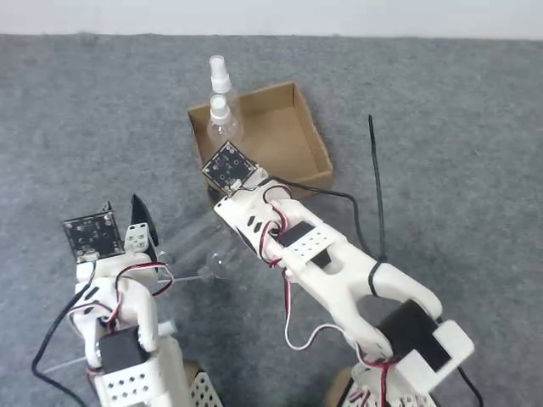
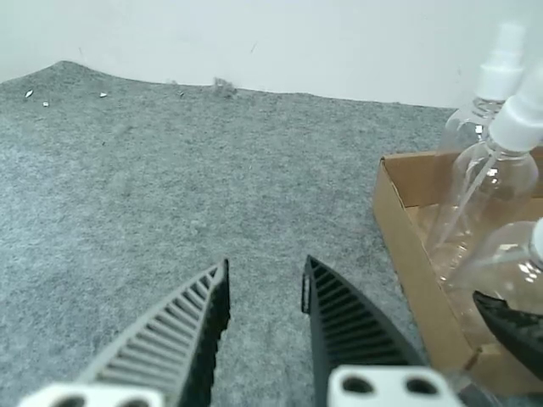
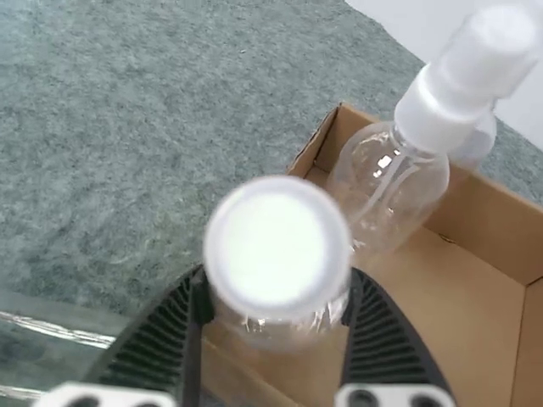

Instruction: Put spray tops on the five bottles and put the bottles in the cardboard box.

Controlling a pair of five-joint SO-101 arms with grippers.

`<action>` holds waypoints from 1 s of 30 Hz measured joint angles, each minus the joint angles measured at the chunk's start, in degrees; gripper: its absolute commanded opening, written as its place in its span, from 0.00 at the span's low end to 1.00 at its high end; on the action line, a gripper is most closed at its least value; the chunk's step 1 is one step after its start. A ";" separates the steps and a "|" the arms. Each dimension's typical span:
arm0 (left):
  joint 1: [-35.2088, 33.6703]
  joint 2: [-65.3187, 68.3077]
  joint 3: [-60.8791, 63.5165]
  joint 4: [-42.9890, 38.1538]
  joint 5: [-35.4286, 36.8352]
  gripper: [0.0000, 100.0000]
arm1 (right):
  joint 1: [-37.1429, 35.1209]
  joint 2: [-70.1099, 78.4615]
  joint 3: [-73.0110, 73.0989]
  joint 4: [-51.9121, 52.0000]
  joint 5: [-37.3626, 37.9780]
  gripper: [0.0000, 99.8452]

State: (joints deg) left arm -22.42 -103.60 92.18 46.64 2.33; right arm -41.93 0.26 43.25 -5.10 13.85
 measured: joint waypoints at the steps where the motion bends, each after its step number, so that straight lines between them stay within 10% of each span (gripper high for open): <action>1: 0.00 0.00 0.00 0.00 0.00 0.13 | 0.00 0.09 -0.53 0.00 -0.09 0.10; 30: 0.00 0.00 0.00 0.00 0.00 0.13 | 0.79 8.53 -17.23 21.71 -6.77 0.26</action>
State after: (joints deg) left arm -22.42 -103.60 92.18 46.64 2.33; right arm -41.14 8.79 26.02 16.62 7.08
